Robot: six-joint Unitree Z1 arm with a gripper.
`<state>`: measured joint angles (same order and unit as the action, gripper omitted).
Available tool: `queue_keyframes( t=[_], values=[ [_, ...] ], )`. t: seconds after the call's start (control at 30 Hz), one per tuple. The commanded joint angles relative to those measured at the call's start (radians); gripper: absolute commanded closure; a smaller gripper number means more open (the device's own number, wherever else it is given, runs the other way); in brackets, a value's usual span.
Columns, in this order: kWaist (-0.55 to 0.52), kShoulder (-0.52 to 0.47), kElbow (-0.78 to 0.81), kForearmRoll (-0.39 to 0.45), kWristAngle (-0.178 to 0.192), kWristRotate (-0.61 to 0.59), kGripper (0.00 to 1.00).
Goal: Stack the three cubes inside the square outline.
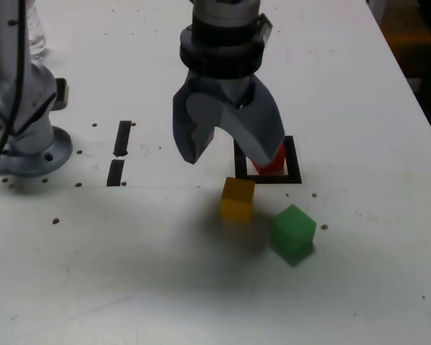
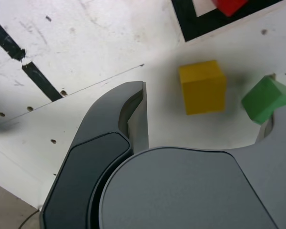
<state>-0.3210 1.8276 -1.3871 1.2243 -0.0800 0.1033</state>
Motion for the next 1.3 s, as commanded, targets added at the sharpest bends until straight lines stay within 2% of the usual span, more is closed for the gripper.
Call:
queue_keyframes(
  t=[0.0,0.97,1.27],
  values=[
    [-0.011,0.01,0.003,0.003,0.002,-0.007,0.08],
    [-0.02,0.141,0.026,-0.055,-0.02,-0.03,0.08],
    [-0.029,0.173,0.017,-0.069,-0.04,-0.026,0.08]
  ],
)
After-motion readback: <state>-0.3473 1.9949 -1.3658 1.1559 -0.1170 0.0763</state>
